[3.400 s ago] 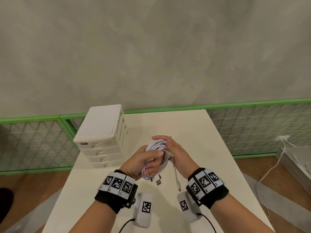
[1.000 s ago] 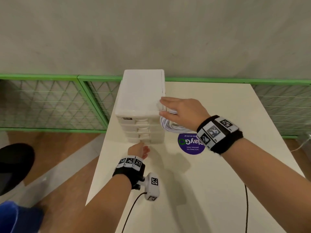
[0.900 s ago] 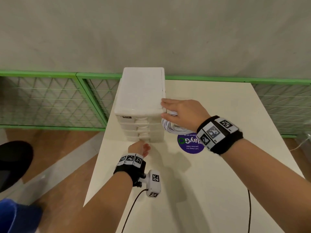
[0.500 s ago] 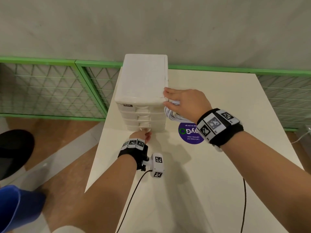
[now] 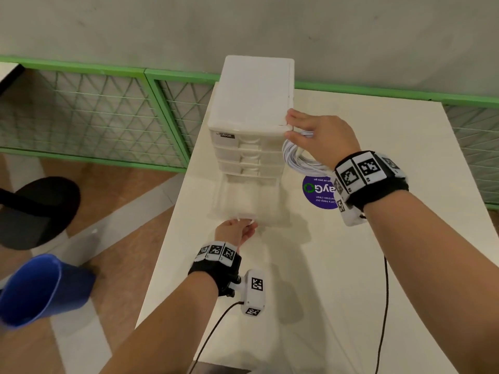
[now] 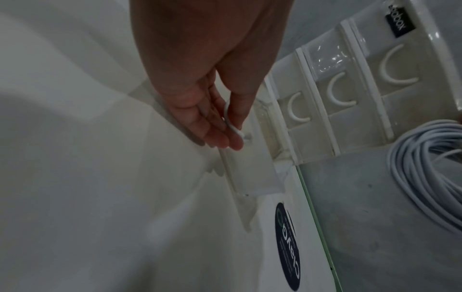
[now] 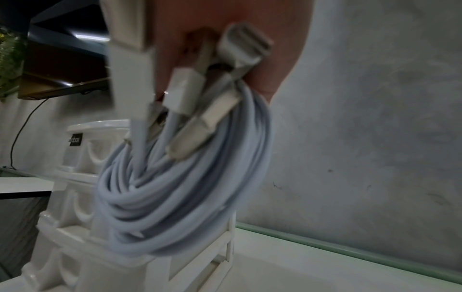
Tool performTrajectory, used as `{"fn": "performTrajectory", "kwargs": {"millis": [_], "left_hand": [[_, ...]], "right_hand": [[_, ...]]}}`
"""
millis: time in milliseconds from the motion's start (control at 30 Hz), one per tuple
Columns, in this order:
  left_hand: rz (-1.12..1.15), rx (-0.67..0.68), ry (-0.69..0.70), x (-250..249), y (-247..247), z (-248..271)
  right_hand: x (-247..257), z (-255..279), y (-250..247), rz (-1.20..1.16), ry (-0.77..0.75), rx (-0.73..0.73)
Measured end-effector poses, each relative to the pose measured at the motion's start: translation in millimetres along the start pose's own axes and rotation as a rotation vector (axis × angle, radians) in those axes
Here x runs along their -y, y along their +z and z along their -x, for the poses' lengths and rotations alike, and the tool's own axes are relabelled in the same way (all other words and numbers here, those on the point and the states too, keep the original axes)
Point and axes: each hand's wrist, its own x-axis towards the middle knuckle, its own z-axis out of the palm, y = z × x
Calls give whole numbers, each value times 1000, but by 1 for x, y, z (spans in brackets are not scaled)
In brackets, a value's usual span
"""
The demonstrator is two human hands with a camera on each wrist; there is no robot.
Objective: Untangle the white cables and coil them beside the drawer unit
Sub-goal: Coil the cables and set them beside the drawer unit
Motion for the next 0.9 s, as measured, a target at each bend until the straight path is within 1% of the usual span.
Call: {"fn": "performTrajectory", "kwargs": {"millis": [200,300,400,433,500,533,567,600,667,700,733,800,833,900], "left_hand": [[20,-10,51,18,-16,16],[-51,10,65,17,-21,19],[-297,79,31,6,-27,23],[-404,113,3,-1,-29,25],[-661,182,-30,-19,-34,33],[-775,200,-2,-29,-34,36],[-842,193,74,-39,-33,38],[-855,165,195,-48,-30,39],[-804,92,463,-65,-20,41],[-776,89,545,-73,-14,42],[-752,122,575,-80,-7,43],[-772,224,537,-87,4,39],[-826,247,517,-90,7,34],[-1009,243,525,-91,9,20]], "right_hand": [[0,0,3,-15,7,-5],[-1,1,2,-7,-10,0],[-1,5,4,36,-16,-17],[-3,9,7,38,-11,-57],[-6,22,18,-61,13,-215],[-6,31,26,-165,40,-307],[-4,39,34,-286,75,-384],[-1,46,46,-412,128,-427],[8,52,74,-624,253,-413],[13,51,91,-703,318,-380],[17,49,107,-768,379,-348],[23,42,137,-835,467,-322],[24,37,149,-833,500,-312],[24,31,164,-792,565,-252]]}}
